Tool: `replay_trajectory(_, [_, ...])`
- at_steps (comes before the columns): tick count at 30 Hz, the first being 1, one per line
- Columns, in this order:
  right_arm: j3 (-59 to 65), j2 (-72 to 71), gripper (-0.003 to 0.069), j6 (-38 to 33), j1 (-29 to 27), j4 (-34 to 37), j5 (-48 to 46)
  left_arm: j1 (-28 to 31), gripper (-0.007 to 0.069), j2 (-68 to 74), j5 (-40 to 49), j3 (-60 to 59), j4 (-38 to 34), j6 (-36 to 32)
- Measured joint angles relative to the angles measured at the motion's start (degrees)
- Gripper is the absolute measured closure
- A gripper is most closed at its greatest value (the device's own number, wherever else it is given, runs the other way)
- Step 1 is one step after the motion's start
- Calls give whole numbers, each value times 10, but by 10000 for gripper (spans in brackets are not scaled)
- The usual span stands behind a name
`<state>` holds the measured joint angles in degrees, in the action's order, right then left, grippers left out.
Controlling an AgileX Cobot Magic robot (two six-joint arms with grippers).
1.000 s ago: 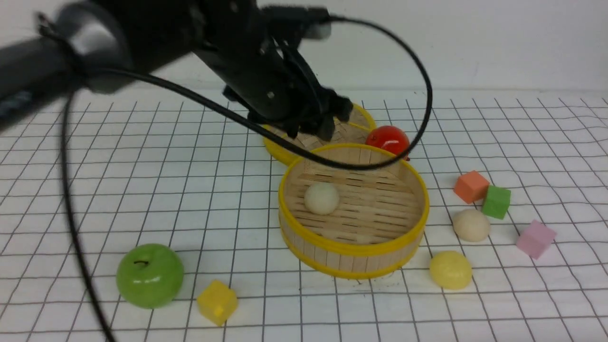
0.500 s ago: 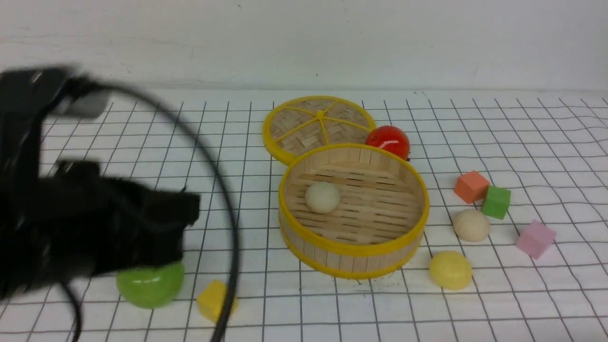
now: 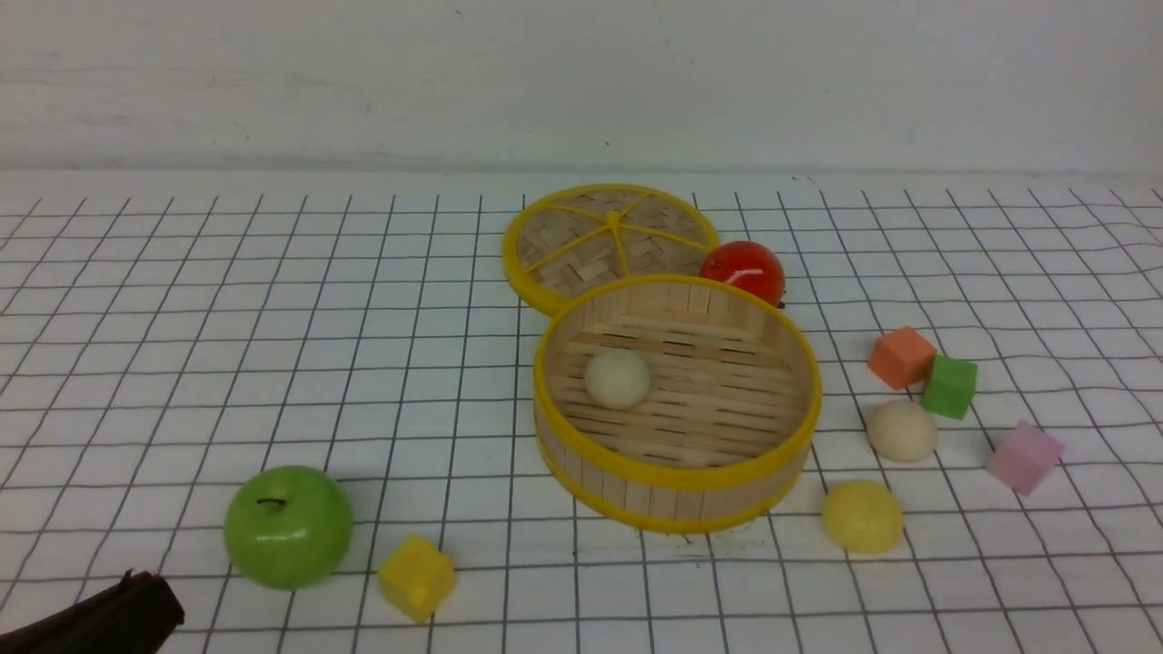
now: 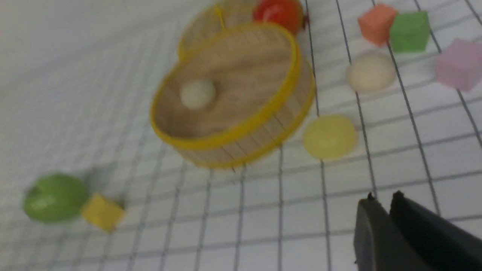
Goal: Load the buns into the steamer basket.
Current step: Use the right arm to grab a steamed stuffed bun
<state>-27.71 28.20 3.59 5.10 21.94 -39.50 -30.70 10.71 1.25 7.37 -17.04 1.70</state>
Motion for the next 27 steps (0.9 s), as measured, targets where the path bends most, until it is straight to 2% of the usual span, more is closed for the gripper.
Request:
replay_trajectory(4, [-117,193,652,-55,0,-35,-83,0,638,2,6,-1,0,-2])
replay_trajectory(9, [-189,332,654,-74,7,-38,-92,0,638,2,9,-1,0,-2])
replay_trajectory(15, [-251,514,641,-76,97,-51,-60,0,638,2,9,-2,0,-2])
replay_trajectory(18, [-288,584,594,-53,124,-75,-41,0,638,2,9,-2,0,-2])
replay_trajectory(21, [-308,620,538,-26,126,-102,-26,0,638,2,10,-2,0,-2])
replay_trajectory(26, [-324,658,405,14,126,-147,14,0,638,2,10,-3,0,-2])
replay_trajectory(27, [-324,659,405,15,126,-148,14,0,638,2,10,-3,0,-2])
